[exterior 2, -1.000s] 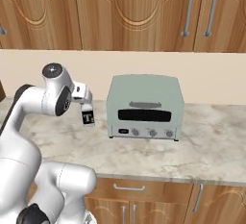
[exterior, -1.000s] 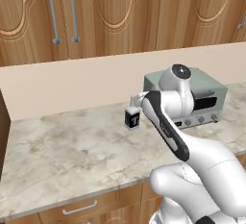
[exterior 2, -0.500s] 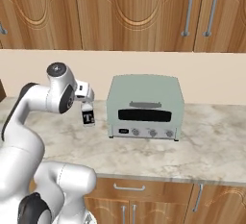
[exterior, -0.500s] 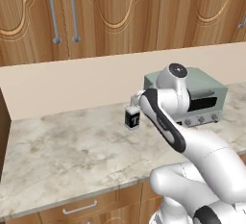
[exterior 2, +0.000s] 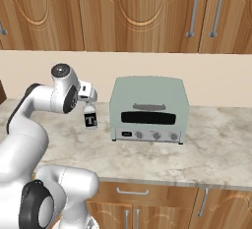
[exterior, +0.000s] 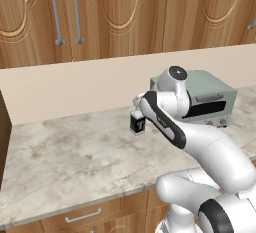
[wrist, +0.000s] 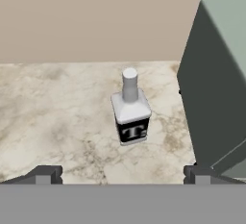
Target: Move the drinks to the dining counter.
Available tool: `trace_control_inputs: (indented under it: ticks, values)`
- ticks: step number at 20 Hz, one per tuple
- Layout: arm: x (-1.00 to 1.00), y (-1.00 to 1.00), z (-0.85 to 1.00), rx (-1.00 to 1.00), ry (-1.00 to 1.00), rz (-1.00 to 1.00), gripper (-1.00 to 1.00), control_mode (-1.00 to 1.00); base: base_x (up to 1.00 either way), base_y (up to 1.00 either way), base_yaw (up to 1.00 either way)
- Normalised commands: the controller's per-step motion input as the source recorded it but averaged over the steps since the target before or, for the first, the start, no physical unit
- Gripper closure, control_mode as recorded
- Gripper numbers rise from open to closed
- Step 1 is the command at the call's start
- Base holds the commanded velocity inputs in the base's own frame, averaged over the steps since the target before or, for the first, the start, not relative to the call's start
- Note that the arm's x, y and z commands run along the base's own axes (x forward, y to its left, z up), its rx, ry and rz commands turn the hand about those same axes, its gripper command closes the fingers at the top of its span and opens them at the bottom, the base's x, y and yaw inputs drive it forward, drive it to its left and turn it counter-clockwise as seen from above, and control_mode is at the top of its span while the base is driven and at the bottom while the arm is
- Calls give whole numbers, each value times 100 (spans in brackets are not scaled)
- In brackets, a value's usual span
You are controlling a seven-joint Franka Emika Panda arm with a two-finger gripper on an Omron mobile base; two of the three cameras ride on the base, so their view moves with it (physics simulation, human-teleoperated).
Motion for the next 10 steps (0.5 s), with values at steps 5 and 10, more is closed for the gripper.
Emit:
trace_control_inputs:
  ticks: [5, 10]
  values:
    - [29, 5, -5, 0, 0, 0, -100, -100, 0, 0, 0]
    - [18, 0, -2, 0, 0, 0, -100, -100, 0, 0, 0]
